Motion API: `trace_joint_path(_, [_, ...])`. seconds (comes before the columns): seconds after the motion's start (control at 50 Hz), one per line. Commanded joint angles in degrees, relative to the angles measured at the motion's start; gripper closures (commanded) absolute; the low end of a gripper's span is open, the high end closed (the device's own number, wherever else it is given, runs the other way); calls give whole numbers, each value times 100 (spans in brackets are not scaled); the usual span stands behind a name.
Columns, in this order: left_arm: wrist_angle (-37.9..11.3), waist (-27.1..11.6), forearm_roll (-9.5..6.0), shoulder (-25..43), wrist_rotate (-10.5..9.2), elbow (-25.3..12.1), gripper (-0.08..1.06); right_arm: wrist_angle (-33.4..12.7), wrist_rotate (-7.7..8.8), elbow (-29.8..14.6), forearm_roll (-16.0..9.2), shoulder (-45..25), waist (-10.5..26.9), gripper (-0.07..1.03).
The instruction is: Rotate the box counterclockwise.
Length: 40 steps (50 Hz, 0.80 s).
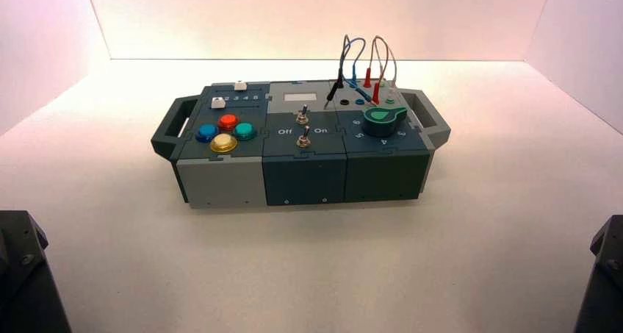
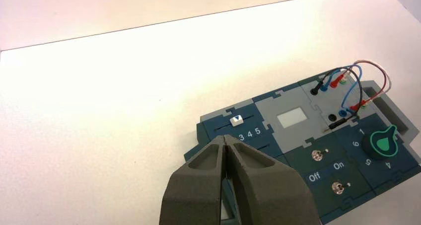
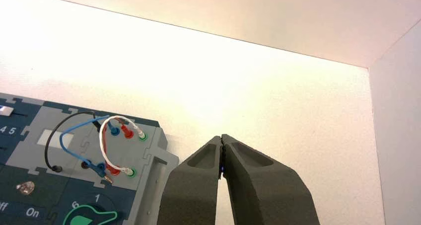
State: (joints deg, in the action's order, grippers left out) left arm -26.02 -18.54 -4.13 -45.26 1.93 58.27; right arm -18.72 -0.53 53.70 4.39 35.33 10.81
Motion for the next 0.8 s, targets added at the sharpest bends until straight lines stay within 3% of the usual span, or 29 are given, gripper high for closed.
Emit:
trace_joint_path(0.02, [62, 9, 0, 44, 26, -141, 101, 26, -9, -141, 0, -18, -9, 99])
trace_joint_path(0.5, [79, 18, 18, 105, 62, -132, 101, -149, -9, -149, -26, 18, 88, 99])
trace_joint_path(0.74, [246, 18, 18, 422, 62, -202, 101, -712, -44, -185, -141, 202, 984, 99])
trace_joint_path(0.8, [246, 18, 0, 563, 53, -246, 101, -914, -105, -193, -299, 211, 1257, 99])
